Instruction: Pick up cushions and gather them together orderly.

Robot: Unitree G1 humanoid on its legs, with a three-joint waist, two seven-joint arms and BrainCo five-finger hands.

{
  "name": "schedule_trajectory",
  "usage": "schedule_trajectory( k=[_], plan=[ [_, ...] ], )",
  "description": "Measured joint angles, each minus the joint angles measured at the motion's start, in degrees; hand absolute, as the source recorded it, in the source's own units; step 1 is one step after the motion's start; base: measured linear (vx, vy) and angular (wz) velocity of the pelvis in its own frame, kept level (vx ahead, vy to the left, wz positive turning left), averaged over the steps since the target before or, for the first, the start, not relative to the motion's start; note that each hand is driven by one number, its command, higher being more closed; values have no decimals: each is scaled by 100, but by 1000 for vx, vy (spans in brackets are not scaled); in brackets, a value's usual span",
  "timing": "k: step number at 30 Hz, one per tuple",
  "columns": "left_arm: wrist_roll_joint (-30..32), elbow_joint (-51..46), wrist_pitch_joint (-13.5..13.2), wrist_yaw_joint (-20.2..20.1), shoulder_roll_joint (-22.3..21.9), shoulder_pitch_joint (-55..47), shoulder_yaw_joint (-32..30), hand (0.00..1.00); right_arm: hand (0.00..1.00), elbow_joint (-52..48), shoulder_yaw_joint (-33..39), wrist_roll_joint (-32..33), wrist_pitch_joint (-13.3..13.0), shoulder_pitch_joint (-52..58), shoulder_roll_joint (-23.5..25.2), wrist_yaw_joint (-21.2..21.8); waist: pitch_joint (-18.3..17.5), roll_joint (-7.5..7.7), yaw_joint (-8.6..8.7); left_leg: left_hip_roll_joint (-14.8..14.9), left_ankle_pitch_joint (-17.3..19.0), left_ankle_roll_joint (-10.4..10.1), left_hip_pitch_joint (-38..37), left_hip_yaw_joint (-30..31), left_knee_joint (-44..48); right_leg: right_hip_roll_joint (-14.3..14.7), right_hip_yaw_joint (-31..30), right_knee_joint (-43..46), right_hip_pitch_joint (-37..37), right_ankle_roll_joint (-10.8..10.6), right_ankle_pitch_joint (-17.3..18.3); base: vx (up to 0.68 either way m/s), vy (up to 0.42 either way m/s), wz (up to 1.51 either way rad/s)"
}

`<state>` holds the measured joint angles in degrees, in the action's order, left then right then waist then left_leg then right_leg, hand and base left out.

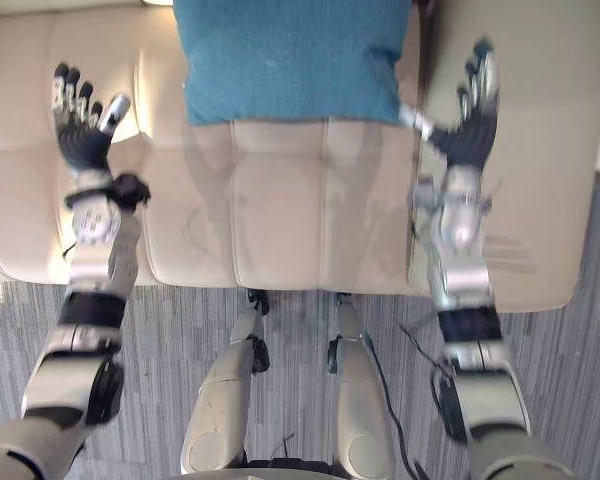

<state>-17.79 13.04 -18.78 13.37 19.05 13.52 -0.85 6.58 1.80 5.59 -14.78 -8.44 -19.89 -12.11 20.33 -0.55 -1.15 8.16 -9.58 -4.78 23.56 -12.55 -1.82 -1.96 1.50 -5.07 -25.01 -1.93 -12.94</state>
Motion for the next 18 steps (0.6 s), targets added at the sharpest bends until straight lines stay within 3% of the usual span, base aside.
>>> schedule_trajectory(
  k=[4,7,14,18],
  plan=[
    [95,132,49,-582,-501,-1564,323,0,0,521,60,-357,-19,1534,605,428,-605,102,50,-28,233,-20,-576,-32,9,-14,-20,26,543,-51,207,83,-13,-4],
    [277,1135,140,-960,-683,-2168,293,0,0,2098,99,-410,44,2132,871,846,-1040,148,62,-56,448,-18,-1218,-28,26,-18,-21,147,1129,-79,476,107,-7,0],
    [1110,3258,506,-1221,-855,-2549,29,0,0,3766,323,-818,210,2291,940,1230,-1426,151,218,-224,697,26,-2088,-222,-48,-154,-238,193,1794,-197,650,42,29,-13],
    [1366,3619,606,-1218,-877,-2636,-5,0,0,4019,432,-983,282,2307,927,1240,-1484,145,204,-219,850,77,-2290,-481,118,-218,-356,779,1686,-242,917,4,37,-26]
  ],
)
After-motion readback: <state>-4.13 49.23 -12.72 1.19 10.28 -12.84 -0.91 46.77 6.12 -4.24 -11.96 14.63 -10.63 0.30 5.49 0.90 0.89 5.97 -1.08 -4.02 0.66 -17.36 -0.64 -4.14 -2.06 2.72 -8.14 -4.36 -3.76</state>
